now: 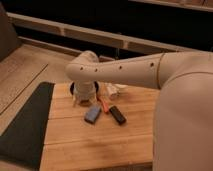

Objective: Place the pepper in the ceramic bowl

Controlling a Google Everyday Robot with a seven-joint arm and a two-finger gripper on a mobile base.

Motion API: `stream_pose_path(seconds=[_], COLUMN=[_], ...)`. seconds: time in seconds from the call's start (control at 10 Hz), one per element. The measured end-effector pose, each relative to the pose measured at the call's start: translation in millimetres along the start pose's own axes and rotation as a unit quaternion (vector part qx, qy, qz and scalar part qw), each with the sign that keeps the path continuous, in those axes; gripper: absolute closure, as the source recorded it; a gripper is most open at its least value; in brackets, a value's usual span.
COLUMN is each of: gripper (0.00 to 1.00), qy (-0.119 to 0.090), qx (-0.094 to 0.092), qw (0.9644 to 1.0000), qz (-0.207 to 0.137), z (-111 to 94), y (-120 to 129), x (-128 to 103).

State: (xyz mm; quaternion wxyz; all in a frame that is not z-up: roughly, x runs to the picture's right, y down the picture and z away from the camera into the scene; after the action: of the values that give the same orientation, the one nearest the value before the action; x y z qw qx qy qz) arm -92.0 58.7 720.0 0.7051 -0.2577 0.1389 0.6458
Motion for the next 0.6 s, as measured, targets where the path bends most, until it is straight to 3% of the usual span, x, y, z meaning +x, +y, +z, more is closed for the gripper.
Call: stream_pose_path(seconds=[0.1,0.3,0.6], gripper=[0.35,0.35,0.35], qy=[-0.039,-0.073,-0.080], qx=[-0.024,-0.036,-0.039], qw=[0.9989,0.9967,0.9961], qz=[-0.005,0.001,0.000], z=[-11,-23,-26], y=[-19,-49,-52], x=[-17,-26,-27])
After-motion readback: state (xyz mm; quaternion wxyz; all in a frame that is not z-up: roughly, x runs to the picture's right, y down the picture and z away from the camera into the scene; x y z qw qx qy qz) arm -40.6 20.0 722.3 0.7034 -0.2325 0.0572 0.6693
